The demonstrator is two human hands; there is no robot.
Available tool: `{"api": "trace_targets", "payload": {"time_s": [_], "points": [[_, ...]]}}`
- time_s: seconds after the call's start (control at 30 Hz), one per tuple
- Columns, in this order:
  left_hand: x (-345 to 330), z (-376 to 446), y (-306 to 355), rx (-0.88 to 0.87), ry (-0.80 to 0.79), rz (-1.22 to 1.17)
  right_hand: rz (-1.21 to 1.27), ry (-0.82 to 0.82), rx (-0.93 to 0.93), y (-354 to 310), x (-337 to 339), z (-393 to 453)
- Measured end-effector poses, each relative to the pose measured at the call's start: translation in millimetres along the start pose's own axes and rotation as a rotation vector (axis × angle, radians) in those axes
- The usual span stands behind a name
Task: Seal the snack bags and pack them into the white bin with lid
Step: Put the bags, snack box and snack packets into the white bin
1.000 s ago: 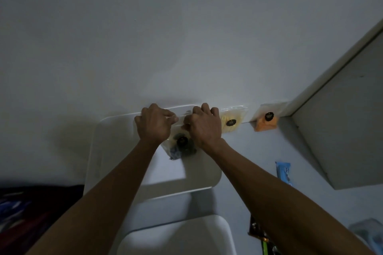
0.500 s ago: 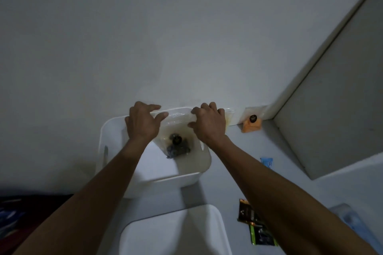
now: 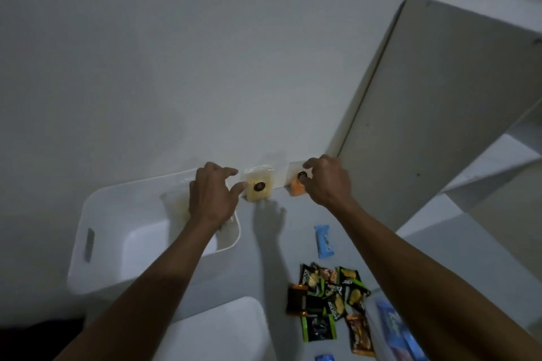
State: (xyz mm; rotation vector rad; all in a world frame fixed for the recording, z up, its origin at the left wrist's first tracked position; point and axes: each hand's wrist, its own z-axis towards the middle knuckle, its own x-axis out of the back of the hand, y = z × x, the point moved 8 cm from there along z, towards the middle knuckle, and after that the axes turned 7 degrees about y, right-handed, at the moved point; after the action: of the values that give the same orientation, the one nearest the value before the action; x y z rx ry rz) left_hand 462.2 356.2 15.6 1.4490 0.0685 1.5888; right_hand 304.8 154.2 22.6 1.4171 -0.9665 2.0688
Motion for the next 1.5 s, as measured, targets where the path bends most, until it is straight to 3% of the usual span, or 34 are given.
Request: {"api": "trace_targets", "payload": {"time_s": [0.2, 0.57, 1.17, 1.3, 1.5], "points": [[-73.6, 27.0, 21.2, 0.001, -0.007, 0.154, 0.033, -0.034, -0.055, 70.5, -32.6, 51.4], [-174.0, 71.9, 0.0, -0.013, 0.018, 0.459, -0.059, -0.070, 0.197, 105.5, -124.4, 139.6], [-188.2, 68.5, -0.6, -0.135, 0.165, 0.603, -0.065, 0.058, 0.404, 102.6, -148.0, 145.3], [-188.7, 59.5, 1.6, -0.171, 0.122, 0.564, -0.080, 0.036, 0.480, 103.8, -143.3, 135.7], [-190.6, 52.0, 6.7, -0.167, 0.009, 0.542, -0.075, -0.058, 0.449, 102.0, -132.1, 123.9]]}}
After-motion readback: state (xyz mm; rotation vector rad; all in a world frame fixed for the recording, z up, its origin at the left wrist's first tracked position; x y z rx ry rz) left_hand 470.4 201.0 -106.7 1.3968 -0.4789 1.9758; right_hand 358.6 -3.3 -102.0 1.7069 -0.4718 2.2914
